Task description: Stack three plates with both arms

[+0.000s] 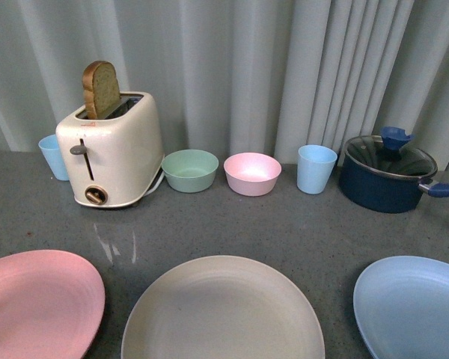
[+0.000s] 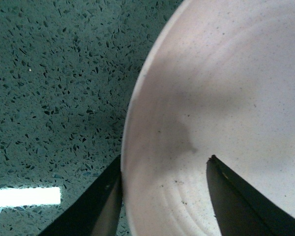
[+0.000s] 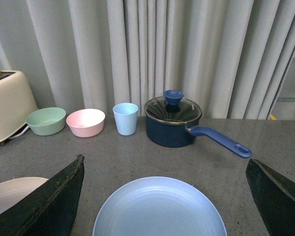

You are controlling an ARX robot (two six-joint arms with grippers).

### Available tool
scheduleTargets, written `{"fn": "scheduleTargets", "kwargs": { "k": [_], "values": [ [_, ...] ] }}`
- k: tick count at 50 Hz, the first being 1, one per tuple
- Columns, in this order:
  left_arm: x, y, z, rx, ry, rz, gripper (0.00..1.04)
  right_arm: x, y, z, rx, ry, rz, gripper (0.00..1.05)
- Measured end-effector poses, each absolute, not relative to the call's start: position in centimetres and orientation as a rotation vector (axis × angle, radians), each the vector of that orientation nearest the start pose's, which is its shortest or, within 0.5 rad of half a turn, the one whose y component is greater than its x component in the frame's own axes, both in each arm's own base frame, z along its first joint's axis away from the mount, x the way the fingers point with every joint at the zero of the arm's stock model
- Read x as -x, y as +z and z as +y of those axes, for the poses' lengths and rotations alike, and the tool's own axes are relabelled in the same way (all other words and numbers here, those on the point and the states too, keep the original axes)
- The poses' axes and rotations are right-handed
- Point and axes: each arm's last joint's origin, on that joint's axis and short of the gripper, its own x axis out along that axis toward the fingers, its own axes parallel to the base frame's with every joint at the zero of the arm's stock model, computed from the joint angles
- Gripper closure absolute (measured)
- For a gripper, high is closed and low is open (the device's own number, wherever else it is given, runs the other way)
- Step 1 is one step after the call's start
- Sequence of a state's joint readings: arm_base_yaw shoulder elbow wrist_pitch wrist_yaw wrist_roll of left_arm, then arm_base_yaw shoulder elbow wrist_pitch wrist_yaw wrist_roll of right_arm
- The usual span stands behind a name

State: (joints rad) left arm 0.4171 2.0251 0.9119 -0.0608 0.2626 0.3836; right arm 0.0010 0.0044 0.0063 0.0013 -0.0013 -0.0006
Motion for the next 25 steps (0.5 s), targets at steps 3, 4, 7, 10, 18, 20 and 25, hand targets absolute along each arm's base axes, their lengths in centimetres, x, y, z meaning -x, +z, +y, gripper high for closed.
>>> {"fn": "scheduleTargets", "kwargs": {
  "k": [3, 4, 7, 10, 18, 20, 25],
  "values": [
    [-31.0, 6.0, 13.1, 0.060, -0.071, 1.109, 0.61, -9.8, 16.5, 0.0, 0.001, 0.002, -0.003, 0.07],
    [-31.0, 6.1, 13.1, 0.066, -0.068, 1.109, 0.65, -9.8, 16.5, 0.0, 0.001, 0.002, -0.003, 0.07],
    [-31.0, 6.1, 13.3, 0.074, -0.061, 1.111, 0.74, -9.8, 16.5, 0.0, 0.001, 0.002, -0.003, 0.07],
    [-31.0, 6.3, 13.6, 0.078, -0.050, 1.107, 0.86, -9.8, 16.5, 0.0, 0.001, 0.003, -0.003, 0.07],
    [-31.0, 6.4, 14.3, 0.106, -0.039, 1.106, 1.02, -9.8, 16.5, 0.0, 0.001, 0.002, -0.003, 0.07],
    [-30.9, 6.4, 14.4, 0.111, -0.041, 1.108, 1.02, -9.8, 16.5, 0.0, 0.001, 0.002, -0.003, 0.07],
    [-30.8, 6.5, 14.8, 0.126, -0.036, 1.111, 1.02, -9.8, 16.5, 0.0, 0.001, 0.002, -0.003, 0.07]
  ]
}}
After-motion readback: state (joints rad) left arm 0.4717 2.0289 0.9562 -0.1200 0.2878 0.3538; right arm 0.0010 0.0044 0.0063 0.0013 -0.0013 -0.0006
